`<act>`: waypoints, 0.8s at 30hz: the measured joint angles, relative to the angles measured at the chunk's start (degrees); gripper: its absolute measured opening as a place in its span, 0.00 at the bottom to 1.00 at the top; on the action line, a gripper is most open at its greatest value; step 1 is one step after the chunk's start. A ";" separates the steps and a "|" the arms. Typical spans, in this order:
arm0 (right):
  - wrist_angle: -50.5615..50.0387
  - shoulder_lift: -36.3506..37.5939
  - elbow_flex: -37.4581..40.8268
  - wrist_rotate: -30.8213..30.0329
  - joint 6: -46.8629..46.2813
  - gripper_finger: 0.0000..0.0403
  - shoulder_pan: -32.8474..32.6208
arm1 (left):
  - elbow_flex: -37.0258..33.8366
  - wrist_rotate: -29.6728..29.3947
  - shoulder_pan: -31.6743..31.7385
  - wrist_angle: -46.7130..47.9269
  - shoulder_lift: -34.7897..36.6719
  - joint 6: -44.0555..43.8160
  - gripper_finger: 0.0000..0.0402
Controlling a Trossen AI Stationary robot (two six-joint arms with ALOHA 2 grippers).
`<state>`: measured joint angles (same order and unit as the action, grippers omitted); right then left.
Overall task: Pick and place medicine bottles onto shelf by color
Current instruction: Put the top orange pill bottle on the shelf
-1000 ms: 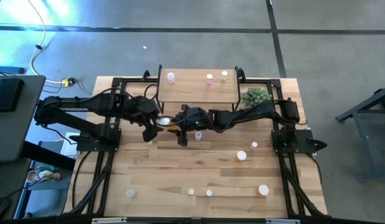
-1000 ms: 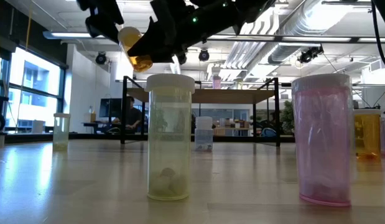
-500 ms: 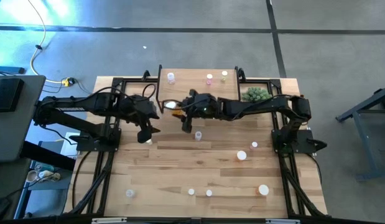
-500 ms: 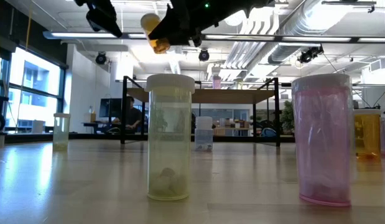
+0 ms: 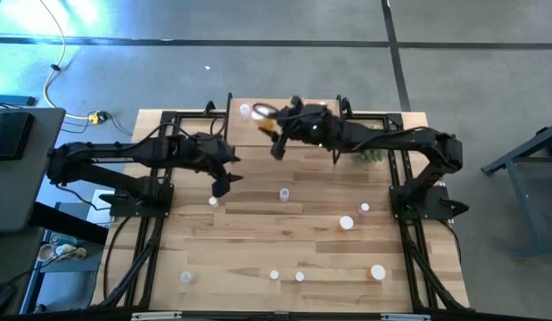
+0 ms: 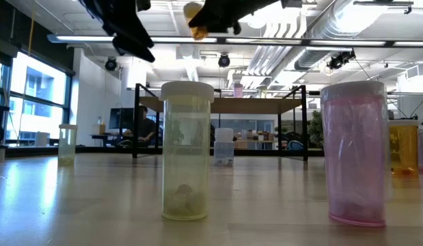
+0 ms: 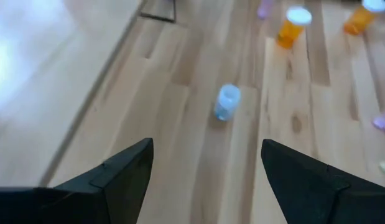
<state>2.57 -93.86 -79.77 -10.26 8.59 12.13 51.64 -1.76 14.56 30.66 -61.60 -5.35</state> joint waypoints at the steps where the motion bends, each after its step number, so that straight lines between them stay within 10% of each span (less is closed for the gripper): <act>1: 0.06 0.79 0.00 -0.04 0.48 0.47 0.35 | -0.45 0.02 0.40 -1.90 0.02 0.39 0.72; 24: -4.56 -6.82 0.02 0.29 -5.59 0.47 4.71 | -5.01 10.18 9.46 -9.35 0.00 4.12 0.72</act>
<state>-1.99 -100.68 -79.75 -9.97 3.00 16.84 46.63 8.42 24.01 21.31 -61.60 -1.23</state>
